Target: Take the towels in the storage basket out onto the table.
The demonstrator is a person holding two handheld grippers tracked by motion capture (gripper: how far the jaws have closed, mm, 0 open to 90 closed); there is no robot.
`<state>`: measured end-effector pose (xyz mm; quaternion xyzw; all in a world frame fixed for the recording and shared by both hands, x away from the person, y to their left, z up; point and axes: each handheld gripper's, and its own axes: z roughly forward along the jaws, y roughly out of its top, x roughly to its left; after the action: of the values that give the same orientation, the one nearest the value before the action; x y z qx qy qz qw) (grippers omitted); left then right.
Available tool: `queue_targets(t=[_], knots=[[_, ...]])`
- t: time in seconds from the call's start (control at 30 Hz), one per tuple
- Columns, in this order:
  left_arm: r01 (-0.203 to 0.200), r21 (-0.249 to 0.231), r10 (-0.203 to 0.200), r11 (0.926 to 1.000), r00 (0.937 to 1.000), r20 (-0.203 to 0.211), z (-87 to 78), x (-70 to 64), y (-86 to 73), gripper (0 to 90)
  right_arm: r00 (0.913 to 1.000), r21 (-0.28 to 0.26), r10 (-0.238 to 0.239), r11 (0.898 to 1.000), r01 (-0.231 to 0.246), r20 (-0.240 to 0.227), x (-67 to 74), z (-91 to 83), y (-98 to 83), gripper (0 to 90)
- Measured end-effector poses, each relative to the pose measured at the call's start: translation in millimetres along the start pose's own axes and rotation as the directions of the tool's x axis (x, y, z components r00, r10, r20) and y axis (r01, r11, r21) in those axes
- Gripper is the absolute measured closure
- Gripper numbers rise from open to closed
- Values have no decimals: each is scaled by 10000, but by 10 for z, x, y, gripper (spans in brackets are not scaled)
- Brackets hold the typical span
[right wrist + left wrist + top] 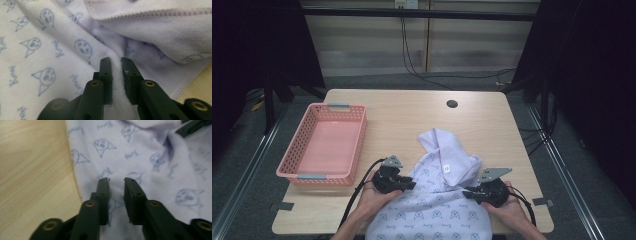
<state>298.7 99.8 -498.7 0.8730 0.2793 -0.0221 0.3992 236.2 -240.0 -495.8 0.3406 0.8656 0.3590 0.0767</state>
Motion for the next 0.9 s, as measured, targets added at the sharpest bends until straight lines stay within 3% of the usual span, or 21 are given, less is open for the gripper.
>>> queue_targets(t=[0.03,0.13,0.3,0.37,0.4,0.47,0.53,0.63,0.73,0.83,0.9], knots=[[1,84,-1,10000,10000,57,-12,-5,-6,827,10000,52,30,10000,-29,-65,8,-15,-10,826],[-235,312,231,9992,9997,107,-64,-72,-78,897,9996,98,156,9998,-154,-249,32,-71,-72,826],[-114,626,78,9980,9983,581,-170,-262,-223,899,9986,191,182,9997,-173,-487,128,-164,-168,792],[-108,707,65,9974,9982,600,-210,-356,-289,892,9983,238,210,9995,-197,-541,176,-195,-192,740],[-97,743,30,9972,9960,899,-235,-368,-314,871,9984,159,137,9998,-128,-546,198,-218,-201,692],[87,578,-129,9983,9973,728,-272,-400,-336,807,9976,-248,373,9989,-388,-586,210,-279,-181,646],[43,392,-76,9992,9963,858,-293,-359,-316,777,9973,-719,458,9962,-498,-568,196,-336,-128,614],[441,-228,-418,9988,9947,935,-277,-259,-225,763,9970,-1140,439,9922,-510,-641,164,-376,-28,598],[328,-474,-283,9983,9953,930,-188,-192,-88,786,9971,-1428,315,9889,-412,-693,172,-385,75,610],[159,-23,-157,9999,9971,747,-69,-189,-39,889,9965,-1592,139,9869,-269,-821,205,-364,189,637],[76,335,-100,9994,9974,715,0,-197,-43,900,9954,-1784,-37,9839,-134,-954,234,-337,276,635]])
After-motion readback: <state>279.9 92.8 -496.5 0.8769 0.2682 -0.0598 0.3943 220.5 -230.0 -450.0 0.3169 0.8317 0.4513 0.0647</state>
